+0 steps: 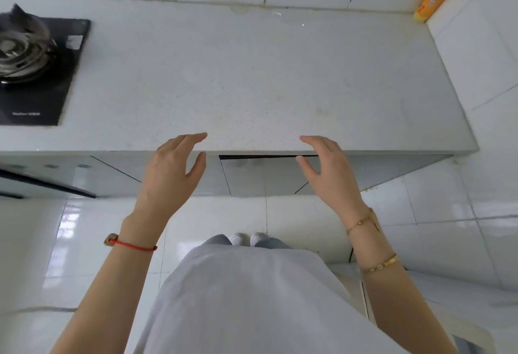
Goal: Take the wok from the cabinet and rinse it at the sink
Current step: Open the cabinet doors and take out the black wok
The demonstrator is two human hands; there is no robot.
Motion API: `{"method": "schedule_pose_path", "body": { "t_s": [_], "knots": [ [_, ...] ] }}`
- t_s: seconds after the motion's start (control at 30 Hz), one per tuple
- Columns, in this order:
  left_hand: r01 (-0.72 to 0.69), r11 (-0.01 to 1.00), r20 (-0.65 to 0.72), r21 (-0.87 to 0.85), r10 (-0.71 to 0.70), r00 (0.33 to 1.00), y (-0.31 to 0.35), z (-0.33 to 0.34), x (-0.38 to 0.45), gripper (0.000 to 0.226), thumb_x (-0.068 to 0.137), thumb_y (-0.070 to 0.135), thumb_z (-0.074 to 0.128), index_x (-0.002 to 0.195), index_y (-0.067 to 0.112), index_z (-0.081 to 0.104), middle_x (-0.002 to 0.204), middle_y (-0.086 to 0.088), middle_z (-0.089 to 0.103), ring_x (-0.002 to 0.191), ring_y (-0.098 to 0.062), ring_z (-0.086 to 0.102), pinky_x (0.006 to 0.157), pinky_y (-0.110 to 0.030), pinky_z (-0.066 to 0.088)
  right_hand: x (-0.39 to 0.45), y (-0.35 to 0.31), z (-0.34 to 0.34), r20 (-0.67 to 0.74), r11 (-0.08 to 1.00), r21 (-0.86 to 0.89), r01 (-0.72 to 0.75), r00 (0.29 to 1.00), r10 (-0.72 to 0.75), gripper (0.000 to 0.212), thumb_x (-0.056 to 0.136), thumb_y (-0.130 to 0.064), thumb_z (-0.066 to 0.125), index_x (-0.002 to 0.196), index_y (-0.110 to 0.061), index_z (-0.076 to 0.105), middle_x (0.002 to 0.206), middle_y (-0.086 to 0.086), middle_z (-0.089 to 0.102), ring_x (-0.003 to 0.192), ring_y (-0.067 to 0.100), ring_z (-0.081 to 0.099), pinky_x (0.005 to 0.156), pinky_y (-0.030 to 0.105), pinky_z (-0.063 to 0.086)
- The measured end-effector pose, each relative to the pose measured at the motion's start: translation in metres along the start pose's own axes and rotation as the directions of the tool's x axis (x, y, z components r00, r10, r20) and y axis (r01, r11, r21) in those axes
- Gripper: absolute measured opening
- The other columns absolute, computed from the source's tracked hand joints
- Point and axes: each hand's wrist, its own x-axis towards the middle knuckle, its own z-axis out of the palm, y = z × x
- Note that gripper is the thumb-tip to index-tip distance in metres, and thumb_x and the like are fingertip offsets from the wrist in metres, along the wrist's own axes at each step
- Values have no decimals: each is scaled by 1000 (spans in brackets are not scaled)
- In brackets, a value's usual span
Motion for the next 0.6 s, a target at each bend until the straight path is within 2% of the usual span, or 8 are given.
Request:
{"method": "schedule_pose_path", "body": {
  "t_s": [0.23,0.43,0.6],
  "knots": [
    [137,991,-92,-2,-136,986,19,16,-35,34,95,15,57,129,11,60,122,-5,67,111,-27,64,94,-43,52,6,16,-9,103,996,9,88,991,-88,37,99,-25,55,136,-18,54,136,-5,55,128,10,42,107,27,37],
    [235,972,-128,20,-230,965,31,20,-57,34,96,18,55,130,13,59,125,-4,66,115,-25,61,97,-41,51,6,27,-12,164,988,29,151,974,-154,38,99,-26,54,136,-17,54,135,-2,55,128,12,43,110,32,37],
    [255,967,-150,24,-249,957,37,23,-69,33,96,16,57,129,12,60,123,-6,67,113,-26,62,96,-42,52,4,30,-8,184,982,30,186,965,-188,38,99,-25,55,135,-15,55,135,0,56,128,16,45,110,33,38]
  ]
}}
